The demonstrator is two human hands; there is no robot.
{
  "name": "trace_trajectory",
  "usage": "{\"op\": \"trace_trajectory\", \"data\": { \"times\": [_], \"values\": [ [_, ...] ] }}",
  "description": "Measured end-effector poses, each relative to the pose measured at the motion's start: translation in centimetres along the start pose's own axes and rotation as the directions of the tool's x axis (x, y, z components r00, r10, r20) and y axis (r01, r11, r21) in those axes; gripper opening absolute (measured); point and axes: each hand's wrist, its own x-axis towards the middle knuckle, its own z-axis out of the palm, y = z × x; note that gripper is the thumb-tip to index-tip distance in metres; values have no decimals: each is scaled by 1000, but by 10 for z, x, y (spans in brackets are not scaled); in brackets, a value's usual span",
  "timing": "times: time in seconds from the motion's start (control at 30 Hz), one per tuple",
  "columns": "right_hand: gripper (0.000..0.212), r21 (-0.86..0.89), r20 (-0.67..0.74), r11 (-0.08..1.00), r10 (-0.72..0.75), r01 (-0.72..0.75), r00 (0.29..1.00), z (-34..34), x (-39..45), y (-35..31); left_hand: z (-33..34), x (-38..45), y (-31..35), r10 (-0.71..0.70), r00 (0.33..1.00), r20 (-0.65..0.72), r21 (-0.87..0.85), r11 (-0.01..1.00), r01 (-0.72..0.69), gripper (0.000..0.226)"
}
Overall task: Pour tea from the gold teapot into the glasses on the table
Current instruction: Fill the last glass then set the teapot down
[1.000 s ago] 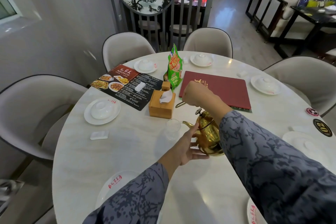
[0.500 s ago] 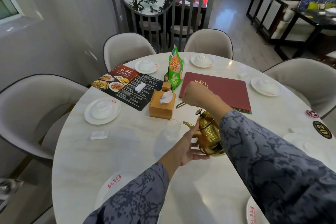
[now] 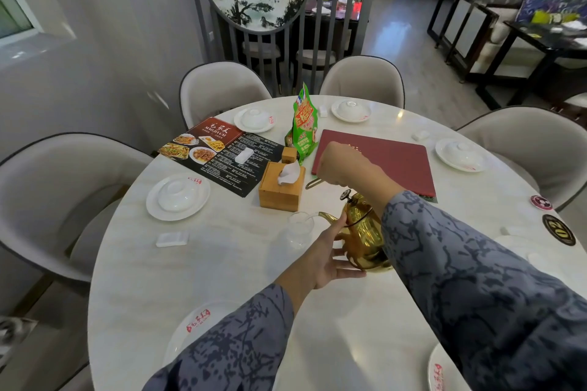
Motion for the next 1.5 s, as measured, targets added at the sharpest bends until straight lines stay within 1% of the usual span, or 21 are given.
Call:
{"op": "trace_trajectory", "data": {
  "times": [0.1, 0.23, 0.33, 0.4, 0.53, 0.6, 0.73, 0.77, 0.8, 0.87, 0.9, 1.0, 1.1, 1.17, 1.27, 1.43, 1.5],
  "values": [
    [21, 24, -13, 1000, 1, -1, 1000, 0, 1, 3, 0, 1, 1, 2, 1000, -4, 17, 1000, -2, 58],
    [11, 79, -23, 997, 13, -11, 1000, 6, 3, 13, -4, 5, 0, 15, 1000, -10, 66, 998, -14, 61],
    [22, 168, -60, 985, 37, -27, 997, 15, 3, 25, -7, 8, -3, 32, 999, -23, 123, 992, -29, 65],
    [24, 215, -93, 977, 26, -6, 995, 18, -2, 33, -10, 10, -3, 48, 998, -44, 153, 987, -41, 66],
    [27, 262, -159, 963, -14, 56, 987, 20, -17, 46, -12, 12, -4, 69, 991, -111, 237, 971, -41, 61],
    [27, 281, -170, 957, -30, 77, 985, 20, -23, 51, -13, 12, -5, 81, 987, -136, 275, 961, -41, 63],
    [21, 354, -166, 930, -44, 101, 985, 12, -32, 63, -14, 12, 0, 131, 976, -174, 306, 949, -73, 67],
    [28, 364, -159, 927, -32, 89, 987, 8, -34, 66, -13, 12, 2, 147, 972, -184, 311, 947, -84, 69],
    [40, 379, -153, 923, -8, 67, 988, 5, -35, 68, -12, 11, 6, 162, 968, -192, 316, 944, -95, 71],
    [57, 412, -159, 911, 54, 17, 986, -3, -33, 72, -8, 12, 14, 199, 959, -204, 328, 937, -124, 74],
    [60, 425, -164, 905, 78, -1, 983, -8, -31, 74, -6, 13, 19, 219, 953, -209, 333, 932, -141, 74],
    [60, 484, -164, 875, 122, -28, 979, -21, -23, 82, 2, 18, 35, 307, 917, -255, 366, 908, -202, 75],
    [57, 578, -138, 815, 128, -26, 982, -32, -14, 90, 11, 28, 49, 408, 866, -287, 412, 869, -273, 81],
    [55, 631, -155, 775, 166, -32, 974, -34, -4, 96, 18, 36, 58, 450, 843, -293, 450, 843, -294, 84],
    [57, 685, -189, 728, 207, -22, 960, -28, 14, 107, 25, 53, 70, 445, 840, -311, 471, 840, -270, 83],
    [48, 744, -220, 668, 217, 20, 951, -7, 46, 134, 26, 97, 84, 369, 856, -361, 489, 857, -163, 106],
    [46, 767, -219, 641, 233, 20, 948, 3, 62, 147, 25, 115, 87, 342, 864, -370, 485, 864, -134, 107]
  ]
}}
